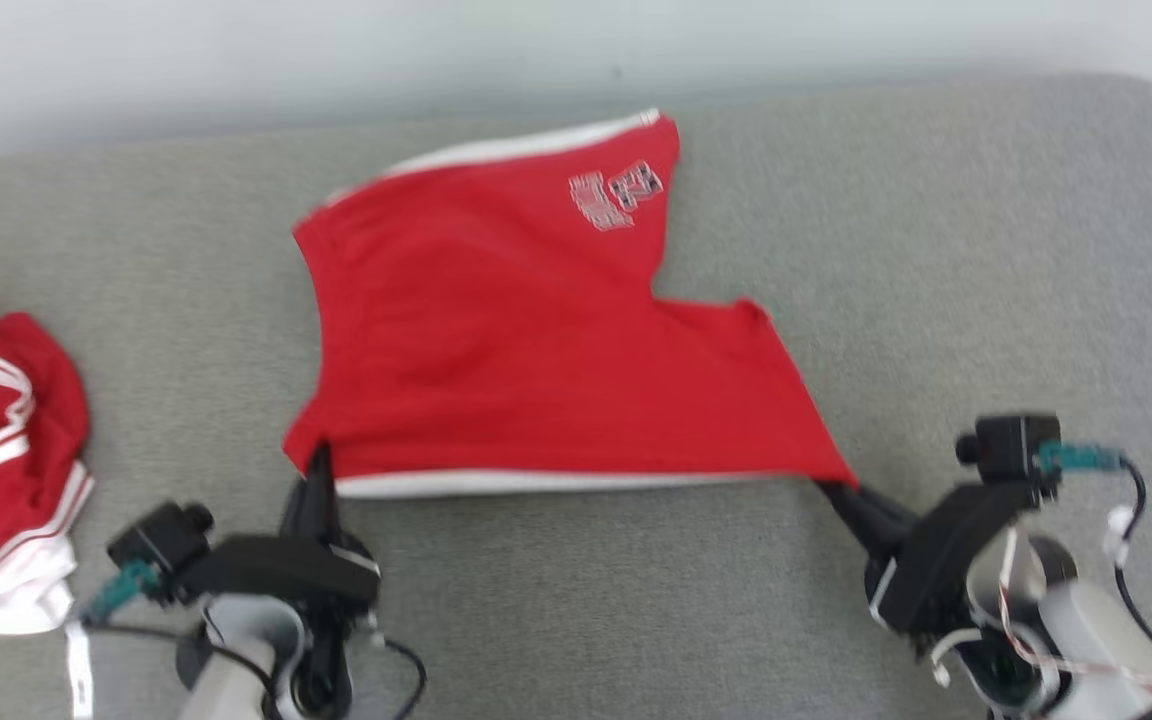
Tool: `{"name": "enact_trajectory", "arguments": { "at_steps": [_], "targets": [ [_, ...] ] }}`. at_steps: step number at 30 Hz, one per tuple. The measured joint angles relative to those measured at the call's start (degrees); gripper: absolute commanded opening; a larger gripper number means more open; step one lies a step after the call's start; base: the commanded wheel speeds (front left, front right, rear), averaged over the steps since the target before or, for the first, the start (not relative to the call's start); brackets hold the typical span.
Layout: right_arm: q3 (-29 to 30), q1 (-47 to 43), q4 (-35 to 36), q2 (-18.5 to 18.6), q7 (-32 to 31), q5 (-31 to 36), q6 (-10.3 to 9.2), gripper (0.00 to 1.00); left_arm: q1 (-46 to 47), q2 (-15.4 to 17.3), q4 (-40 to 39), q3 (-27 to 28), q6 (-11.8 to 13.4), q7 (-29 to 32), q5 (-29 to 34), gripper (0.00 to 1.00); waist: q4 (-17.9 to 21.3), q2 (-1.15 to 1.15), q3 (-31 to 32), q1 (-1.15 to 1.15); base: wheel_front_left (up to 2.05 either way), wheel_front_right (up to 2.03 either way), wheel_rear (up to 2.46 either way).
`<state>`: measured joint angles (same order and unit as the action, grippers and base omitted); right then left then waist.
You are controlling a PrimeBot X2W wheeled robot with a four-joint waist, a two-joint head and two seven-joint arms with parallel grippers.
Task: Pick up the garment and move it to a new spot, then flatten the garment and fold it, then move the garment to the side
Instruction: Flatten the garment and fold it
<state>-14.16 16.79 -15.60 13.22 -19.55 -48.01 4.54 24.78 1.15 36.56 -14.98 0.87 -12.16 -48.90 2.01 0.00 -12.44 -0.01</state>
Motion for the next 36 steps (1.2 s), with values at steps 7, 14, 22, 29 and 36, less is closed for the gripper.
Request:
{"name": "enact_trajectory", "arguments": {
  "at_steps": [7,14,22,29,36],
  "targets": [
    [-0.3,-8.5,4.9,0.9,-0.7,-1.0,-0.02,0.00,-5.6,0.4,-1.1,-1.2,-0.9,-0.1,0.1,0.00,-3.0,0.00,4.4,0.00,0.00,0.00,0.00],
    [-1.0,-13.2,9.4,1.2,-2.1,-1.4,-0.89,0.35,-11.4,1.2,-3.5,-1.4,-0.9,-0.5,0.4,0.95,-4.8,0.00,7.5,-0.01,0.00,0.00,0.00],
    [-0.7,-14.4,10.9,1.5,-3.2,-1.6,-3.21,1.00,-13.3,2.3,-4.7,-2.6,-0.3,0.4,1.1,1.00,-5.2,0.00,7.8,0.00,0.00,0.00,0.00],
    [1.1,-16.6,12.1,3.3,-3.2,-0.2,-5.88,1.00,-15.5,4.5,-6.4,-2.3,1.1,0.7,1.9,1.00,-5.8,0.00,8.3,0.00,0.00,0.00,0.00],
    [4.6,-16.6,16.0,1.6,3.0,1.3,-8.15,1.00,-16.4,10.6,-12.1,-5.1,2.4,-1.3,12.4,1.00,-6.7,0.01,10.2,0.00,0.00,0.00,0.00]
  ]
}}
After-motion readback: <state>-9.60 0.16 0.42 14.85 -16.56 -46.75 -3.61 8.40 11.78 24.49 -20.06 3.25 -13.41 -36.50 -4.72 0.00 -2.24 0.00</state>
